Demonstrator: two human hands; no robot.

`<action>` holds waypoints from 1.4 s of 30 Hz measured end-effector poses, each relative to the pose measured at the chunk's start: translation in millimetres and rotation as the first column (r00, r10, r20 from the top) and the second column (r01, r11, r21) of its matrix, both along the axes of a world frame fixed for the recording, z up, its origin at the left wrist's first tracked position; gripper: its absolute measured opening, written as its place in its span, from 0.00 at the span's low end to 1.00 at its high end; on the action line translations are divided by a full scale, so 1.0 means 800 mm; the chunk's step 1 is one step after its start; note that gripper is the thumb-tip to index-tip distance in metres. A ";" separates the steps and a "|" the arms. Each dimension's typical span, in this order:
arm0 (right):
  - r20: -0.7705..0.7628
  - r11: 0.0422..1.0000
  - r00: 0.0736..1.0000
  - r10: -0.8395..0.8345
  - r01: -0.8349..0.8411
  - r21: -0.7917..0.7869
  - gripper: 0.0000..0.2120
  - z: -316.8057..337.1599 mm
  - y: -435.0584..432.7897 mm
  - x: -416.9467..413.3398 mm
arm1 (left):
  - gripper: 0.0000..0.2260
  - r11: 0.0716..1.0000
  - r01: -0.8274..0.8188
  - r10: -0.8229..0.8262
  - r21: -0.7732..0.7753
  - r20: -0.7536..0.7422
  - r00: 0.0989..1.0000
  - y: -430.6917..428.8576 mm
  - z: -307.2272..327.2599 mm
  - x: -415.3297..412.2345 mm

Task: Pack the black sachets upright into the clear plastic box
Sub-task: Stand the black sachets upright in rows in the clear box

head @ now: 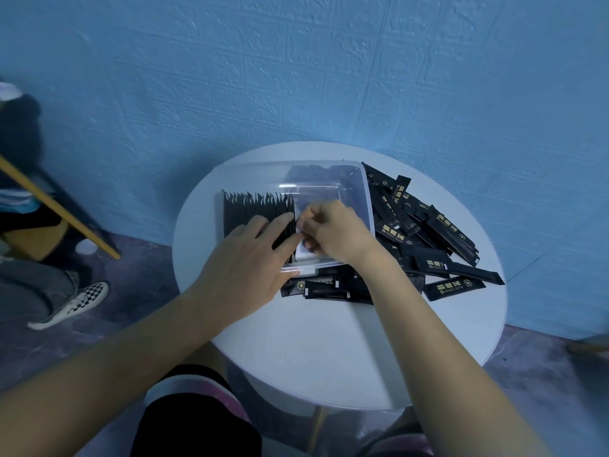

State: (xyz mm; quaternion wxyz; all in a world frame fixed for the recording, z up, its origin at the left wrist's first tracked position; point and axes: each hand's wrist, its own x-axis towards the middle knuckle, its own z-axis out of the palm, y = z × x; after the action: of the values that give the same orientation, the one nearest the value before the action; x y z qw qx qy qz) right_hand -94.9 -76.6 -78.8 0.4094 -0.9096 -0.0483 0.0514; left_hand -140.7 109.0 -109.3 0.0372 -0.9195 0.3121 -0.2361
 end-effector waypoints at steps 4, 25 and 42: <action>0.037 0.999 0.999 0.012 -0.010 -0.050 0.11 -0.004 -0.001 -0.001 | 0.24 1.000 0.014 -0.014 0.006 0.006 1.000 0.001 -0.001 -0.001; 0.442 0.930 0.897 0.017 0.148 -0.337 0.09 -0.022 -0.097 -0.144 | 0.18 1.000 -0.018 0.018 0.019 0.013 1.000 0.003 -0.006 0.009; 0.506 0.892 0.857 0.103 0.146 -0.429 0.07 -0.047 -0.094 -0.139 | 0.18 1.000 -0.024 0.024 0.019 0.005 1.000 0.002 -0.007 0.010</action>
State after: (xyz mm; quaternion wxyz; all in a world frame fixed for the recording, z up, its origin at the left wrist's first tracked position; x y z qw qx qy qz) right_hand -206.2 -151.6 -116.0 0.1590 -0.9600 -0.1323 -0.1888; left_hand -133.1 110.3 -114.6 0.0493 -0.9223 0.3032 -0.2347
